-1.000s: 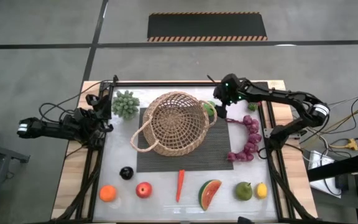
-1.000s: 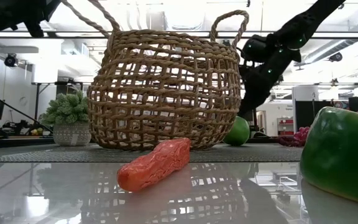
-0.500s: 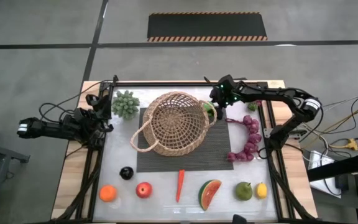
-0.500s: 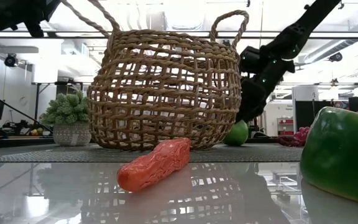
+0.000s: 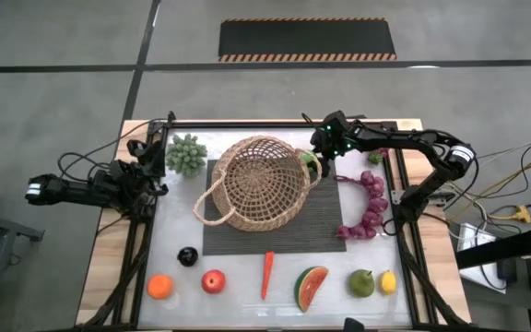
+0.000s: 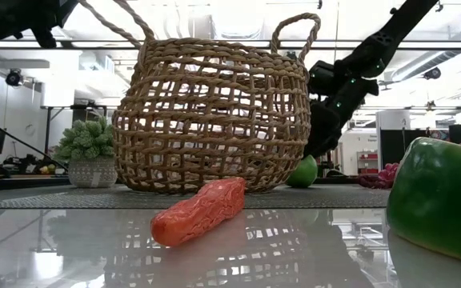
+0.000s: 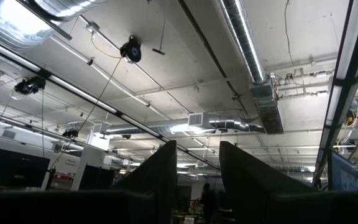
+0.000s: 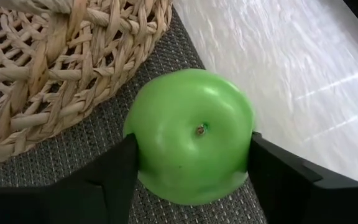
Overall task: Build produce basket
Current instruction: Put the green apple into the brown basket
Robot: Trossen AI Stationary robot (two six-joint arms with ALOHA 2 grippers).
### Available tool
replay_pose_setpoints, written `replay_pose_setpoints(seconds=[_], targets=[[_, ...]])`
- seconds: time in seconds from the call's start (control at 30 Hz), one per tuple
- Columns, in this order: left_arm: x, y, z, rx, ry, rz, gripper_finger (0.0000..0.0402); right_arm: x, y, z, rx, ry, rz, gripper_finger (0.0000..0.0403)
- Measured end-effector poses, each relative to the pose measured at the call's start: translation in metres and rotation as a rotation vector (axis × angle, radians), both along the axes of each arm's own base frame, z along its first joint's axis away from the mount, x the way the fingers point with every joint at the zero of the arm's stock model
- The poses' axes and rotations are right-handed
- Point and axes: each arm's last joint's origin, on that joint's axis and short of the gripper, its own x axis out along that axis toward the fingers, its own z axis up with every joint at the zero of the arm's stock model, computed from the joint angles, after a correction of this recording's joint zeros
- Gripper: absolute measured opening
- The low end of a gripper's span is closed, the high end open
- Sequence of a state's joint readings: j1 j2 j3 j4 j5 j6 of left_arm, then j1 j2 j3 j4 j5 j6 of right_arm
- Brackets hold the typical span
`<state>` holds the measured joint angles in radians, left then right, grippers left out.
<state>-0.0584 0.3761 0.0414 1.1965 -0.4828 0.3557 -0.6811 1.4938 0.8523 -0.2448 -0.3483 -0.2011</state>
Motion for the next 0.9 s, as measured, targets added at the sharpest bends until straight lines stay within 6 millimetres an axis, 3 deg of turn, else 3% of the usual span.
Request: replay_pose_setpoints(seconds=[0.2, 0.43, 0.6, 0.77, 0.9], targets=[[0.000, 0.000, 0.000, 0.000, 0.001, -0.001, 0.0105, -0.009, 0.003, 0.017, -0.048, -0.007, -0.023, 0.0245], [0.000, -0.002, 0.012, 0.058, -0.033, -0.055, 0.0105, -0.034, 0.011, 0.076, -0.193, -0.080, -0.107, 0.0245], [0.004, -0.005, 0.029, 0.129, -0.055, -0.114, 0.0105, -0.053, 0.028, 0.128, -0.295, -0.253, -0.136, 0.0245], [0.021, -0.007, 0.055, 0.163, -0.041, -0.135, 0.0105, -0.071, 0.053, 0.180, -0.453, -0.551, -0.142, 0.0245], [0.033, -0.008, 0.080, 0.210, -0.035, -0.085, 0.0105, -0.080, 0.072, 0.207, -0.539, -0.749, -0.106, 0.0245]])
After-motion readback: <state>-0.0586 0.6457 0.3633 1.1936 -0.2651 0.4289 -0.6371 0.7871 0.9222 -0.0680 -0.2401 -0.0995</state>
